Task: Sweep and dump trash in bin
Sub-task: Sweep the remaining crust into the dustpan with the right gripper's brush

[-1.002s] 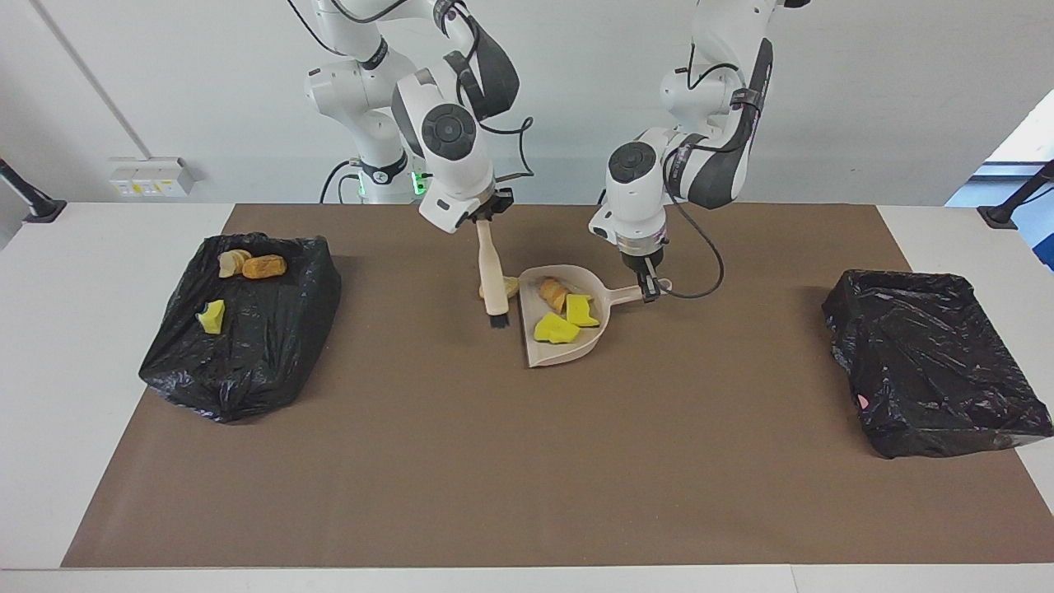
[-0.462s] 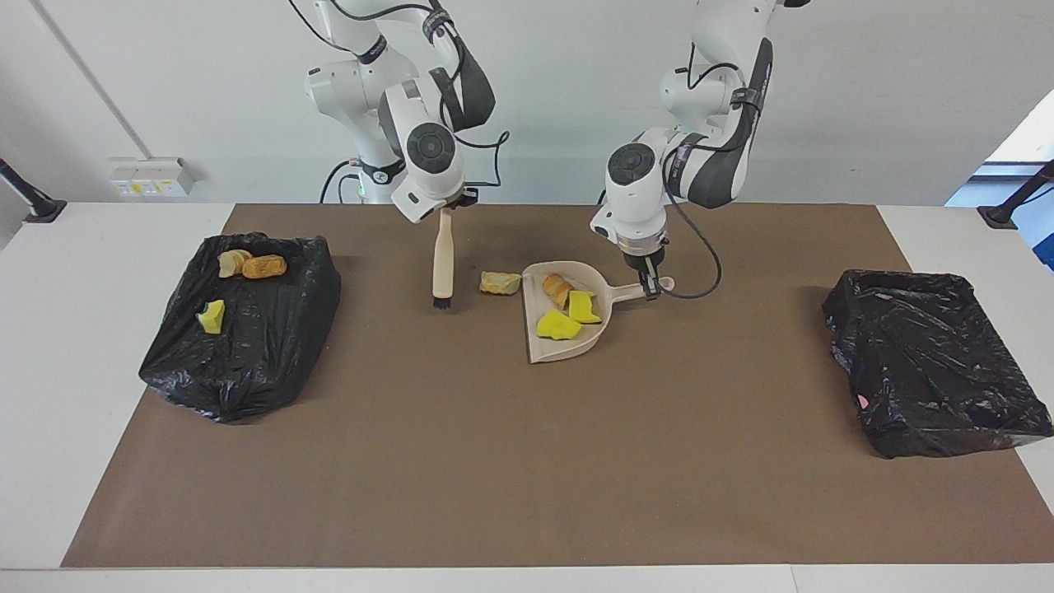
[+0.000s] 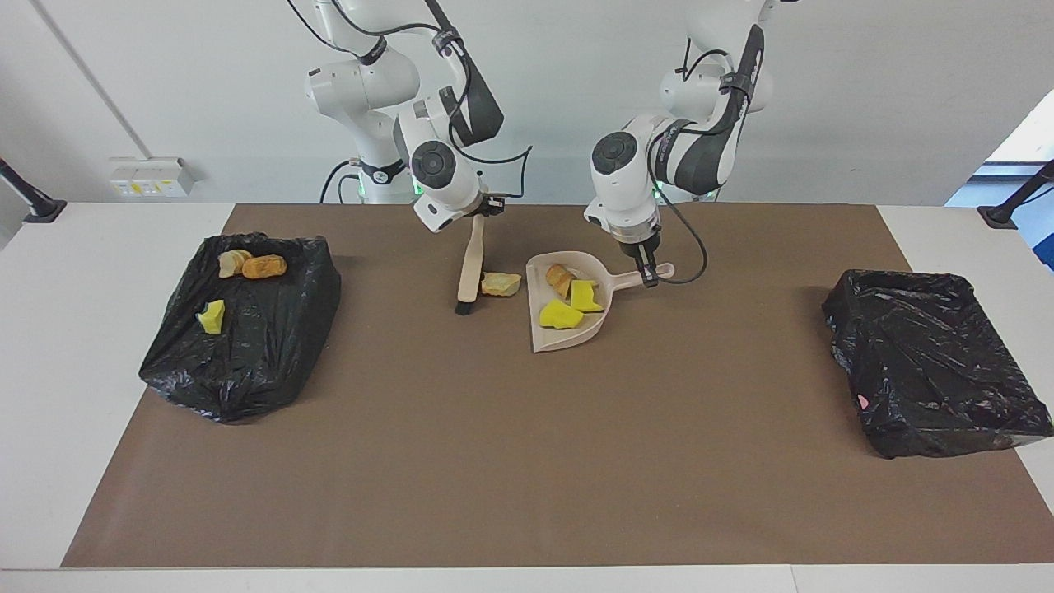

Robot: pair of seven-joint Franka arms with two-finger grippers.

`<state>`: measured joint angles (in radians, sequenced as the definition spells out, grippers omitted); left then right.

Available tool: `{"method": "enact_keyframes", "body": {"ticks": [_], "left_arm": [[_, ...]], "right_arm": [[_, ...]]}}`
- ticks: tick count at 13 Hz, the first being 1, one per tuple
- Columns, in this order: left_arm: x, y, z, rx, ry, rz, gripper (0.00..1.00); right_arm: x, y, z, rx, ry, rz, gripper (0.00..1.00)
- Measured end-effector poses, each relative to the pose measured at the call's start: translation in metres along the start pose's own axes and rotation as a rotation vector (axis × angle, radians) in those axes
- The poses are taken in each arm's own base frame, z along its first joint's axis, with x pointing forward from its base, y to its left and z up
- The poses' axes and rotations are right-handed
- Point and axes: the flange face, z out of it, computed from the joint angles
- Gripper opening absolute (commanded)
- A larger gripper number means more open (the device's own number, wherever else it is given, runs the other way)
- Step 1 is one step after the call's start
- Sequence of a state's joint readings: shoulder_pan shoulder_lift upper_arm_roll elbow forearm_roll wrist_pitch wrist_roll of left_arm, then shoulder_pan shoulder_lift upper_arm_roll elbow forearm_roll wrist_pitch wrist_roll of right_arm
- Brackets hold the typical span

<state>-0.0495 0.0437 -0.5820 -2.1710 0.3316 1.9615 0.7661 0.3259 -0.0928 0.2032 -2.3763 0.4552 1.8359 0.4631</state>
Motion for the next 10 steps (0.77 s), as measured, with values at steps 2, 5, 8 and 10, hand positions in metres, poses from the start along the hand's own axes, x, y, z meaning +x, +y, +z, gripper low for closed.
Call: {"method": "enact_keyframes", "body": {"ticks": [2,5,8,10], "left_arm": [[-0.001,0.004,0.003,-0.003,-0.008,-0.002,0.0],[-0.003,0.005,0.005,-0.004,-0.011,-0.007,0.0],[-0.007,0.002,0.008,-0.008,-0.01,-0.016,0.0],[-0.012,-0.003,0.012,-0.001,0.005,-0.026,0.0]], "right_arm": [[-0.003,-0.02,0.012,0.042,0.011,-0.012,0.0],[-0.012,-0.056,0.017,0.148,-0.01,-0.057,0.0],[-0.019,-0.09,0.008,0.19,0.036,-0.122,0.0],[-0.018,-0.091,0.005,0.149,0.068,-0.15,0.0]]}}
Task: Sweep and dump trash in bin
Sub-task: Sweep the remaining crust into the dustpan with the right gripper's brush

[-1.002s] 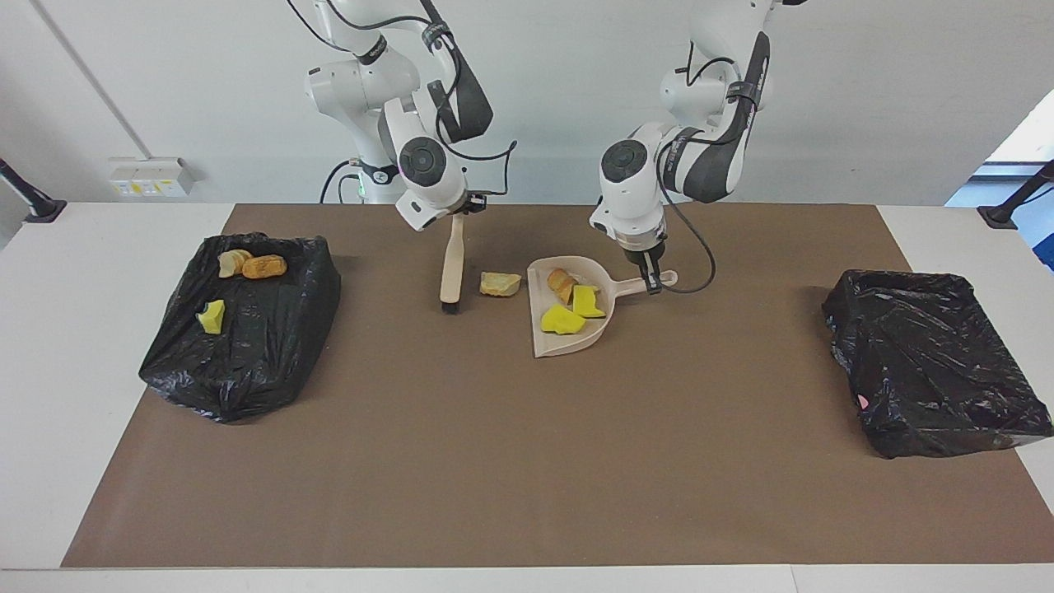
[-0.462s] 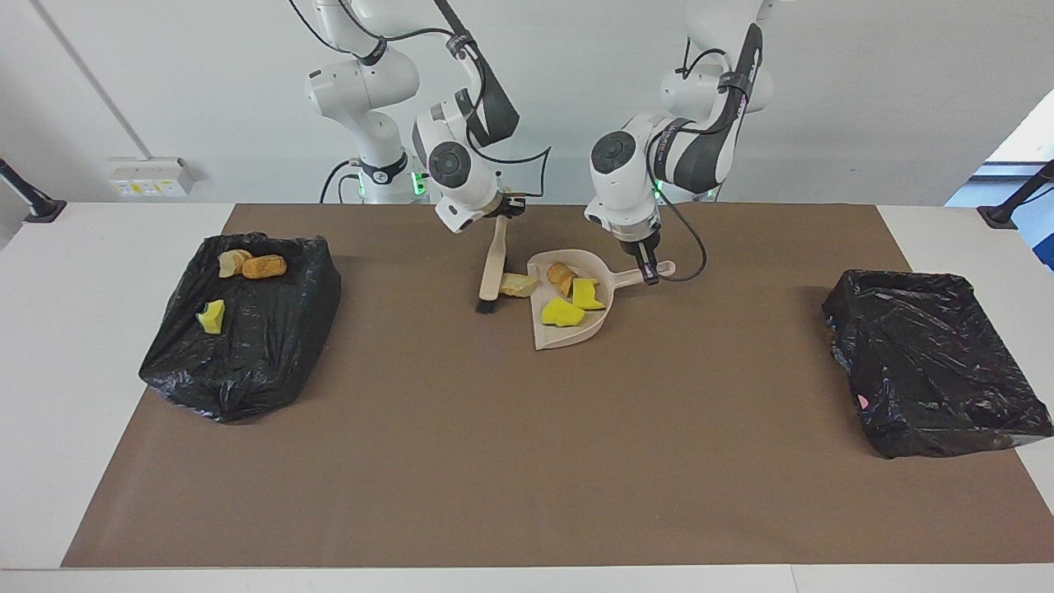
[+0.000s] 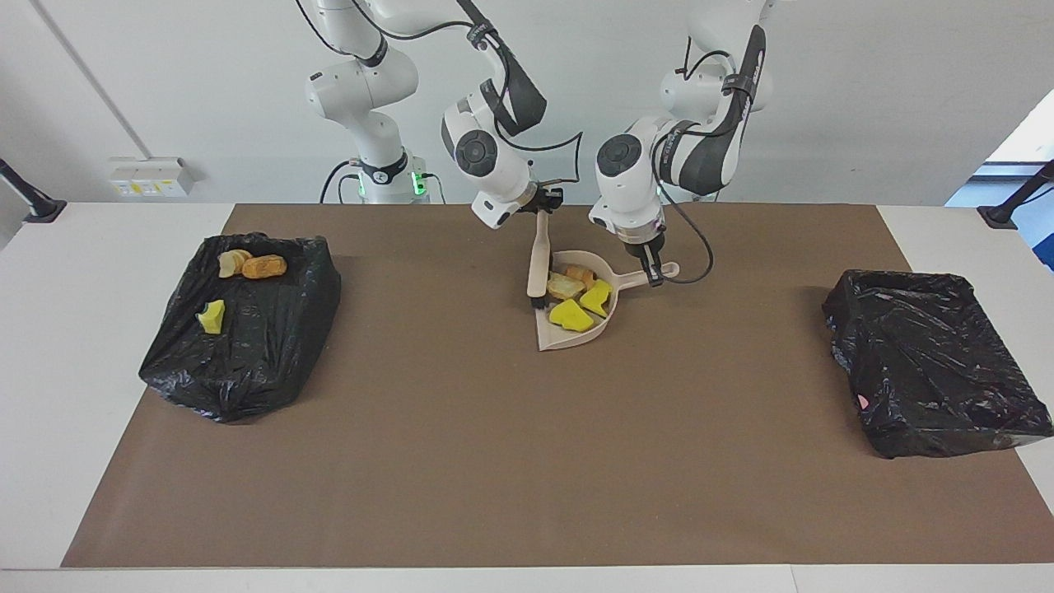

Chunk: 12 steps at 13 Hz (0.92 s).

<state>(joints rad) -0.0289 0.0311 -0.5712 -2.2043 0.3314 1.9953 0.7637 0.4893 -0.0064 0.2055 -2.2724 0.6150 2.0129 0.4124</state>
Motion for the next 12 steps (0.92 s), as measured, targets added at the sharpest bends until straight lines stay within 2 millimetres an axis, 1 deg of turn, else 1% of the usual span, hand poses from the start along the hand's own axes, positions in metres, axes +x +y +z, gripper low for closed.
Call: {"method": "enact_keyframes", "body": {"ticks": [2,4,5,6,8,11,12], "left_arm": [[-0.005,-0.006,0.003,0.002,0.012,-0.008,0.0],[-0.01,-0.012,0.006,0.006,0.023,-0.005,0.0],[-0.013,-0.015,0.007,0.009,0.03,-0.006,0.0],[-0.016,-0.018,0.008,0.011,0.034,-0.004,0.0],[-0.02,-0.023,0.008,0.014,0.04,0.009,0.0],[-0.039,-0.039,0.007,0.021,0.053,0.011,0.0],[-0.048,-0.045,0.007,0.023,0.056,0.005,0.0]], "right_arm": [[0.006,0.01,-0.013,-0.064,0.033,-0.023,0.0],[0.011,0.03,-0.032,-0.137,0.04,-0.028,0.0],[0.011,0.038,-0.039,-0.172,0.04,-0.033,0.0],[0.01,0.042,-0.042,-0.207,0.044,-0.043,0.0],[0.004,0.039,-0.044,-0.254,0.051,-0.066,0.0],[-0.006,0.024,-0.046,-0.257,0.085,-0.031,0.0],[-0.01,0.016,-0.045,-0.249,0.113,0.001,0.0]]}}
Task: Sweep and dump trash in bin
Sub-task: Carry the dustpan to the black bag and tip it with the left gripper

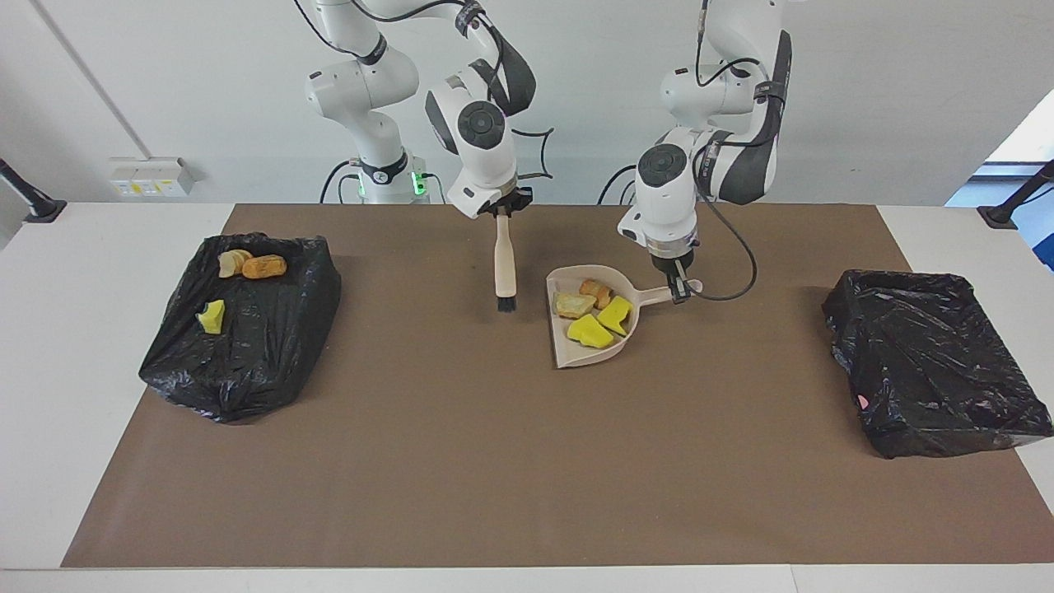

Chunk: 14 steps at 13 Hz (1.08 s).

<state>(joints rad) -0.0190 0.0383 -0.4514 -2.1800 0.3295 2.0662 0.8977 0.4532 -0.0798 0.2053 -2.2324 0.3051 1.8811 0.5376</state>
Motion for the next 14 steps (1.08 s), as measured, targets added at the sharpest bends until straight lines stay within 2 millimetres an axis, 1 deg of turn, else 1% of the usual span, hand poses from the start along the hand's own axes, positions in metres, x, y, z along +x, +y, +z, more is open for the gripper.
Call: {"method": "enact_keyframes", "body": {"ticks": [3,4,5,7,10,12,14], "left_arm": [[-0.034,-0.021,-0.008,0.016,0.008,0.002,0.0],[-0.05,-0.029,-0.012,0.025,0.01,0.012,0.0],[-0.068,-0.035,-0.016,0.032,0.013,0.017,0.0],[-0.109,-0.043,-0.024,0.04,0.018,0.012,0.0],[-0.183,-0.054,-0.029,0.019,0.013,-0.074,0.0],[-0.24,-0.062,-0.035,0.002,0.012,-0.14,0.0],[-0.296,-0.069,-0.044,0.012,0.022,-0.141,0.0]], "right_arm": [[-0.016,-0.023,0.005,0.01,0.015,0.04,0.0],[-0.024,-0.033,0.009,0.017,0.016,0.031,0.0],[-0.029,-0.038,0.013,0.025,0.002,0.027,0.0],[-0.031,-0.042,0.026,0.057,-0.058,0.052,0.0],[-0.038,-0.052,0.051,0.038,-0.092,0.049,0.0],[-0.045,-0.059,0.068,0.016,-0.104,0.047,0.0],[-0.051,-0.06,0.08,0.006,-0.101,0.038,0.0]]}}
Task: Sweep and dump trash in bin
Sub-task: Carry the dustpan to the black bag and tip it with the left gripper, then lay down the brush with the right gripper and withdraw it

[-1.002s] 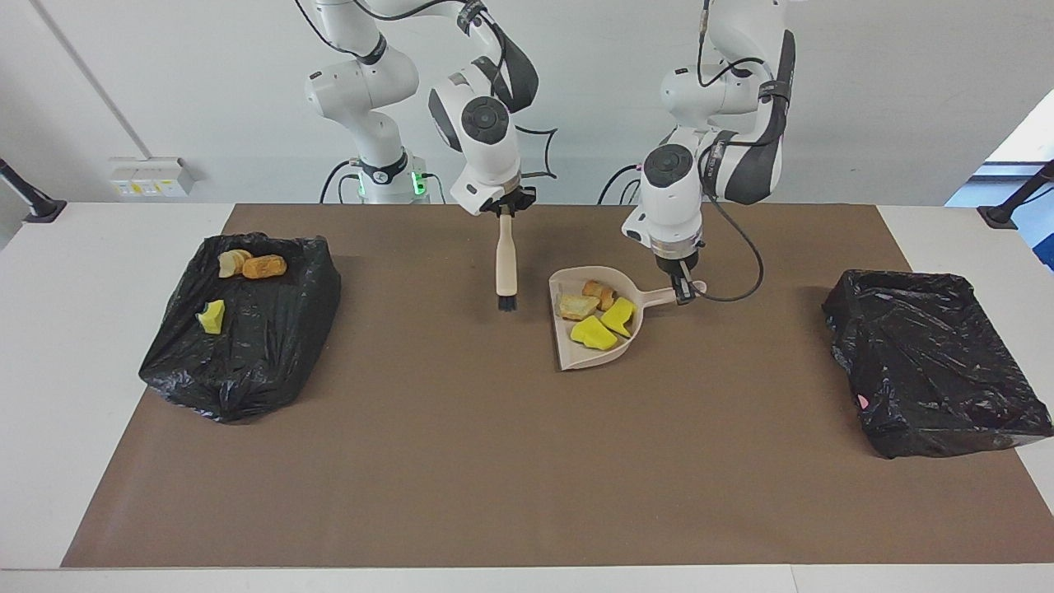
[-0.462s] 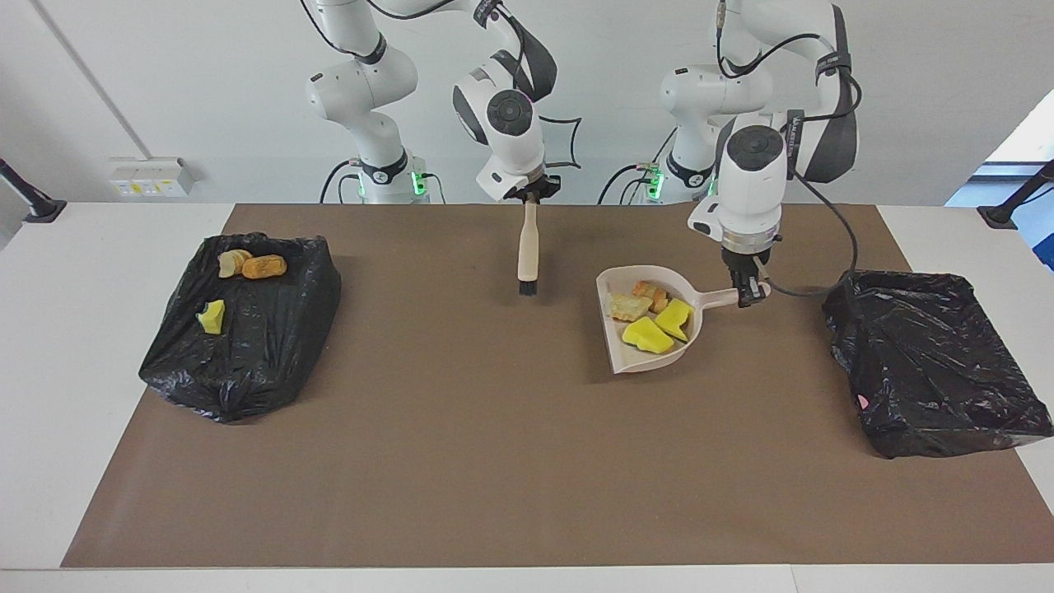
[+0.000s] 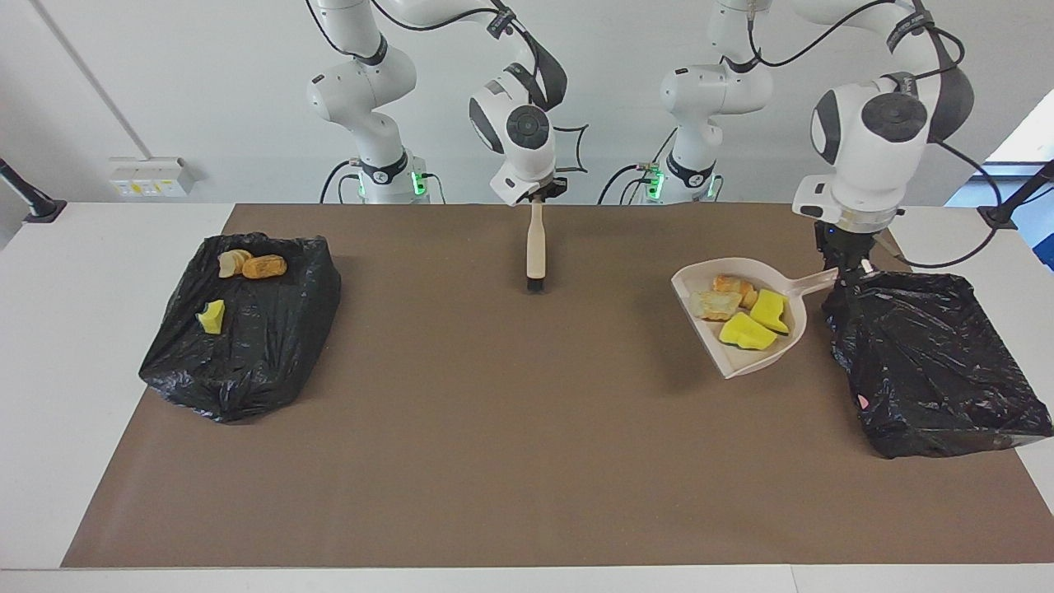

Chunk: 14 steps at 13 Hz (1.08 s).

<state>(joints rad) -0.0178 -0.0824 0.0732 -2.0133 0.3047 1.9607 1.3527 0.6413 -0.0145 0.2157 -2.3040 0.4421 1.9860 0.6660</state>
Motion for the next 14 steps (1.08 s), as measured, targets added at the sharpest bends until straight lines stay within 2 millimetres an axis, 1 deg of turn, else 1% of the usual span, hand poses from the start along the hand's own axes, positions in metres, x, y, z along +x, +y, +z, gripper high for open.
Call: {"method": "enact_keyframes", "body": {"ticks": [2,4,5,6,7,9,10,11,14], "left_arm": [[-0.063,-0.011,-0.005,0.007,0.046,-0.048,0.0],[-0.133,-0.02,-0.003,0.021,0.053,-0.042,0.0],[-0.163,-0.026,-0.003,0.033,0.04,-0.027,0.0],[-0.186,-0.032,-0.004,0.048,0.02,-0.013,0.0],[-0.204,-0.038,-0.004,0.063,-0.001,0.001,0.0],[-0.231,-0.05,0.004,0.11,-0.064,0.025,0.0],[-0.24,-0.056,0.008,0.128,-0.111,0.045,0.0],[-0.243,-0.062,0.013,0.142,-0.162,0.07,0.0],[-0.243,-0.086,0.029,0.151,-0.292,0.141,0.0]], "right_arm": [[-0.002,0.003,0.009,-0.019,-0.005,-0.003,0.0],[-0.001,0.006,0.011,-0.024,-0.003,0.001,0.0],[0.0,0.007,0.011,-0.022,-0.002,0.003,0.03],[0.0,0.007,0.011,-0.021,-0.002,0.004,0.19],[0.001,0.008,0.01,-0.02,-0.002,0.006,0.26],[0.002,0.009,0.01,-0.018,-0.001,0.009,0.28],[0.003,0.009,0.01,-0.018,-0.001,0.01,0.29],[0.003,0.009,0.01,-0.018,-0.001,0.011,0.29],[0.004,0.01,0.01,-0.018,-0.002,0.013,0.32]]}}
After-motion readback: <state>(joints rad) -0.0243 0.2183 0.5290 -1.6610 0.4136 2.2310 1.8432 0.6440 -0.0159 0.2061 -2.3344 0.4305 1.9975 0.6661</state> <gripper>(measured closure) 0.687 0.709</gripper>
